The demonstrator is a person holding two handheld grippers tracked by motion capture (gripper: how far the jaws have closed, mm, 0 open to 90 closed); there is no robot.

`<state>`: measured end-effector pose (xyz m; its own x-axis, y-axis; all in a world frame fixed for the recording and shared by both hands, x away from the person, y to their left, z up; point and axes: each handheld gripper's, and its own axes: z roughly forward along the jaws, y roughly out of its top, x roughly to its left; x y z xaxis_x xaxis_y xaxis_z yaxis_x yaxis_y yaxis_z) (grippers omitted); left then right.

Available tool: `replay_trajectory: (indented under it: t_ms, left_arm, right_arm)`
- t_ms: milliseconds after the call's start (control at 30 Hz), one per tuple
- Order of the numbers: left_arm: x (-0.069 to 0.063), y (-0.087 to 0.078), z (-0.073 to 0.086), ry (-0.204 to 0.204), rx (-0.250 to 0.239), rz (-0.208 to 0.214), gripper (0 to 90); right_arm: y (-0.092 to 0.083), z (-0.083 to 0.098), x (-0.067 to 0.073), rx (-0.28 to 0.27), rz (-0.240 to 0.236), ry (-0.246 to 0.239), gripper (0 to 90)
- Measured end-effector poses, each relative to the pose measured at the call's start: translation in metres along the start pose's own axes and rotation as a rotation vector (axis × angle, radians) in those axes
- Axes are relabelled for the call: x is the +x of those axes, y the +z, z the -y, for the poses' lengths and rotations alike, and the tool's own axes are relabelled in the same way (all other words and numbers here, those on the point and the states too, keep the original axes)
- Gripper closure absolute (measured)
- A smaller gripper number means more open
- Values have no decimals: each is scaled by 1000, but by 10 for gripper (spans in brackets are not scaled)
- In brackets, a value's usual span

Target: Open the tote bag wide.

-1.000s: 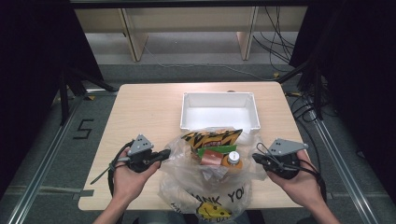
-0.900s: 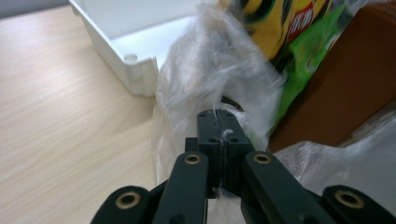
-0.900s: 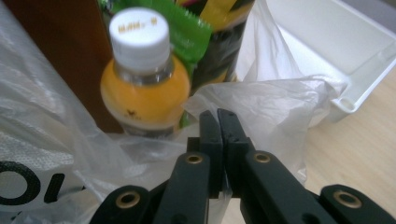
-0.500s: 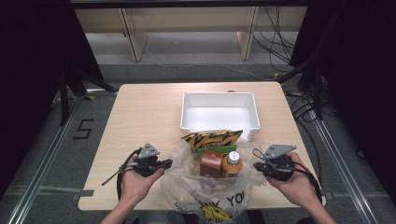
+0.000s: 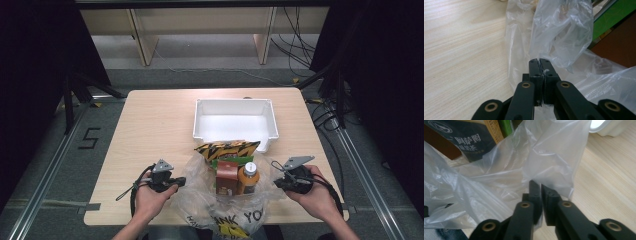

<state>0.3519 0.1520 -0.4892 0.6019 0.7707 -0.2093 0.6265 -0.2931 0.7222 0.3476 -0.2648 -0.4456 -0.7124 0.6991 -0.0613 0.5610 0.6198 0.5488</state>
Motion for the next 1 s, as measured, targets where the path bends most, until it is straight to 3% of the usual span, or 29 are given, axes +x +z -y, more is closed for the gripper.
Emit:
replay_trajectory:
  t_ms: [67,167,200,233,267,300,367,533,667,833,1000]
  left_arm:
    - [0,-3,-1,5,-14,-12,853]
    - [1,-9,-3,-4,-48,-8,806]
    - [1,-9,-3,-4,-48,-8,779]
    - [0,-12,-3,-10,-60,-15,744]
    - [-2,-18,-4,-31,-105,-24,695]
    - [-2,-18,-4,-31,-105,-24,631]
    - [-3,-30,-7,-8,-143,-35,537]
    - [-5,-47,-11,14,-188,-37,372]
    - [-6,-63,-13,15,-210,-40,342]
    - [-10,-79,-25,44,-255,-26,336]
    - [-24,-91,-43,92,-295,6,336]
  right_arm:
    - [-6,0,-3,-12,-43,-2,772]
    - [-24,2,-1,-45,-99,124,676]
    - [-29,3,-3,-73,-78,84,644]
    - [-34,3,-5,-118,-88,67,622]
    - [-42,3,-4,-130,-65,94,604]
    - [-49,3,-3,-146,-73,107,588]
    - [-61,2,0,-187,-50,141,564]
    - [-78,0,-6,-239,-4,118,521]
    - [-87,-3,-8,-271,-15,145,500]
    - [-100,-11,-3,-319,-23,114,475]
    - [-110,-22,2,-372,-11,74,448]
